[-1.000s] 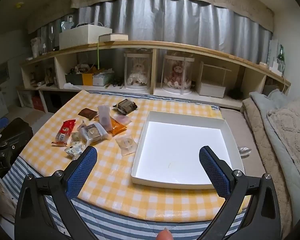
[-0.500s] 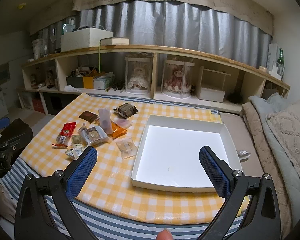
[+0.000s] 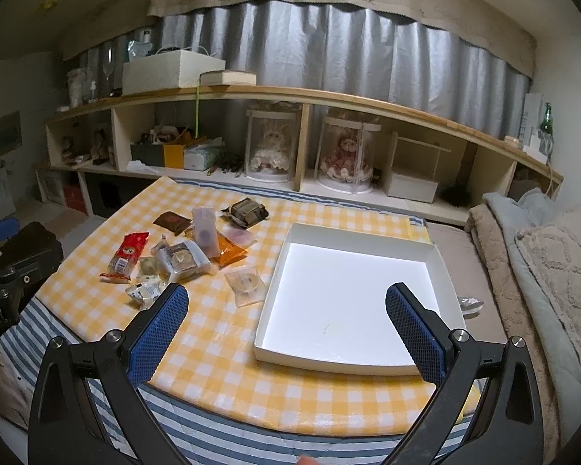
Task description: Organize snacks
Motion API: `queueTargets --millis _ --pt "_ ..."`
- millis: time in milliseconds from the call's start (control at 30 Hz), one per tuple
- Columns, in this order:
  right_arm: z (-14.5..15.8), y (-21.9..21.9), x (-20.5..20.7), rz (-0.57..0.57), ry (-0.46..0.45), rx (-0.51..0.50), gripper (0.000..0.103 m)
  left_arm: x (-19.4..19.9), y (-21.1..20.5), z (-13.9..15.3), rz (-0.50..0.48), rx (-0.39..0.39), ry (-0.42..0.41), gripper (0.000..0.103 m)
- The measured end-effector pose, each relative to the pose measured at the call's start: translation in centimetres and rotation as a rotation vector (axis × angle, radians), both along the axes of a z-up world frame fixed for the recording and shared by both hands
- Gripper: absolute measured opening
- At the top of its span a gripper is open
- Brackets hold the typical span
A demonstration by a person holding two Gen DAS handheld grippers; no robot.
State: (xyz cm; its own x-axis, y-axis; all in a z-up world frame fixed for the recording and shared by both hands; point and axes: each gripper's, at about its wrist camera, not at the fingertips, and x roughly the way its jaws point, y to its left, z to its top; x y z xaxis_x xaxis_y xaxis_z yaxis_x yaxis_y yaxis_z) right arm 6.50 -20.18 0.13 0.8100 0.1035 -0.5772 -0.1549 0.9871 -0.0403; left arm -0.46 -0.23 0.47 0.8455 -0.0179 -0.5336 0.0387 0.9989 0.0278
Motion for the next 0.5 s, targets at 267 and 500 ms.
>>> queueTargets --millis 267,500 --pt "-0.12 0.05 0.06 0.002 0.0 0.003 0.103 -0.02 -0.02 -0.05 -0.001 -0.001 -0.001 0.103" --pt "-0.13 0.06 0.09 0.003 -0.001 0.004 0.103 -0.03 -0.05 -0.1 0.0 -0.002 -0.002 0.103"
